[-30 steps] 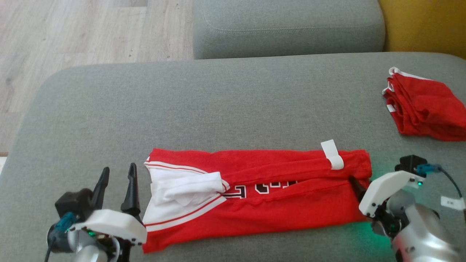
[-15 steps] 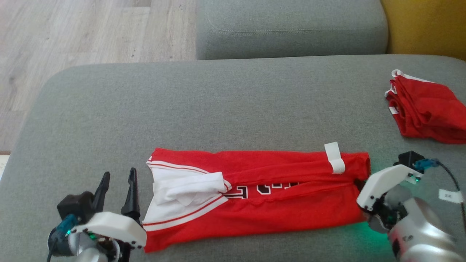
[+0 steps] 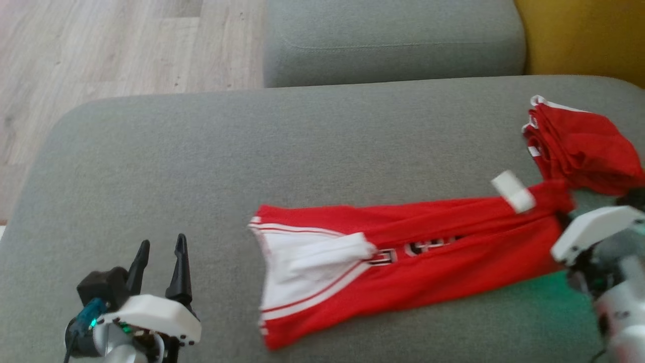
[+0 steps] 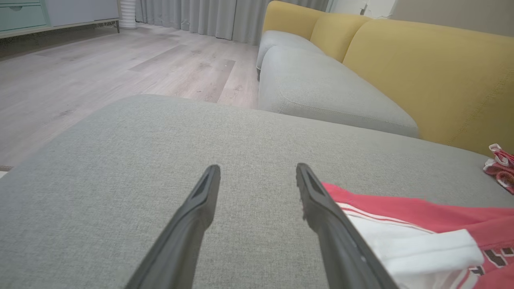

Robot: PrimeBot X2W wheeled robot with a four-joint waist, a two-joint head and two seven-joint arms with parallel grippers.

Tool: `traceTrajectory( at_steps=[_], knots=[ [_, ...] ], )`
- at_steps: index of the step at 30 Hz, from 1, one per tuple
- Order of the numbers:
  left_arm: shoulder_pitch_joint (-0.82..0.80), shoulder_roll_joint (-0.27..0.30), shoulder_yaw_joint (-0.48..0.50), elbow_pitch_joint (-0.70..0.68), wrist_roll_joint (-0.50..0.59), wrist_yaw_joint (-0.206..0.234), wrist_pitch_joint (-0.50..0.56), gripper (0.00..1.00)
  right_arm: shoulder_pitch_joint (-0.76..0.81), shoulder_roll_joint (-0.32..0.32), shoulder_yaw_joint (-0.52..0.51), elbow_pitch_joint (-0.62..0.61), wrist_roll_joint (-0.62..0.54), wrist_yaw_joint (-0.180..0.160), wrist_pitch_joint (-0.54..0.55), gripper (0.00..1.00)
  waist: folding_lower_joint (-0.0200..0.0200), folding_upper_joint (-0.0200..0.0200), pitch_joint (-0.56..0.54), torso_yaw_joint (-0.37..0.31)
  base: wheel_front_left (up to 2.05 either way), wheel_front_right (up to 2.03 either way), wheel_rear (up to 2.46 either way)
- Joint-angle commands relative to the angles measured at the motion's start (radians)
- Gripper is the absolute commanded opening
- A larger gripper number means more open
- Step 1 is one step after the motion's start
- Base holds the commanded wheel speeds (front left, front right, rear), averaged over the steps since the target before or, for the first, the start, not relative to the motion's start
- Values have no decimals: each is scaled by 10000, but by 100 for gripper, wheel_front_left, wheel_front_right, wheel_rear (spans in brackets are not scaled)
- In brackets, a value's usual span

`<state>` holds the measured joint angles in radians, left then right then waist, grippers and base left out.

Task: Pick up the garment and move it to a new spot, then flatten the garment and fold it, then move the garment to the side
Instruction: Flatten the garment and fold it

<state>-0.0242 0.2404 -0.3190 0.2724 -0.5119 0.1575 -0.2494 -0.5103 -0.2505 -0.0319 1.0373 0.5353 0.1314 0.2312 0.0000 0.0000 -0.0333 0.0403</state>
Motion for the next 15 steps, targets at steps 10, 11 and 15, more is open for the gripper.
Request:
traceTrajectory(
  at_steps=[10,11,15],
  knots=[
    [-413,38,281,-56,58,-30,-83,100,-15,465,417,-2979,1019,-7,134,0,0,0,-131,44,0,0,0],
    [-409,45,269,-37,54,-29,-69,100,112,642,464,-3408,1218,-7,244,0,0,0,-142,89,0,0,0],
    [-408,52,205,24,40,-35,-15,100,740,1412,764,-5183,1968,-7,847,0,0,0,-162,353,0,0,0]
  ],
)
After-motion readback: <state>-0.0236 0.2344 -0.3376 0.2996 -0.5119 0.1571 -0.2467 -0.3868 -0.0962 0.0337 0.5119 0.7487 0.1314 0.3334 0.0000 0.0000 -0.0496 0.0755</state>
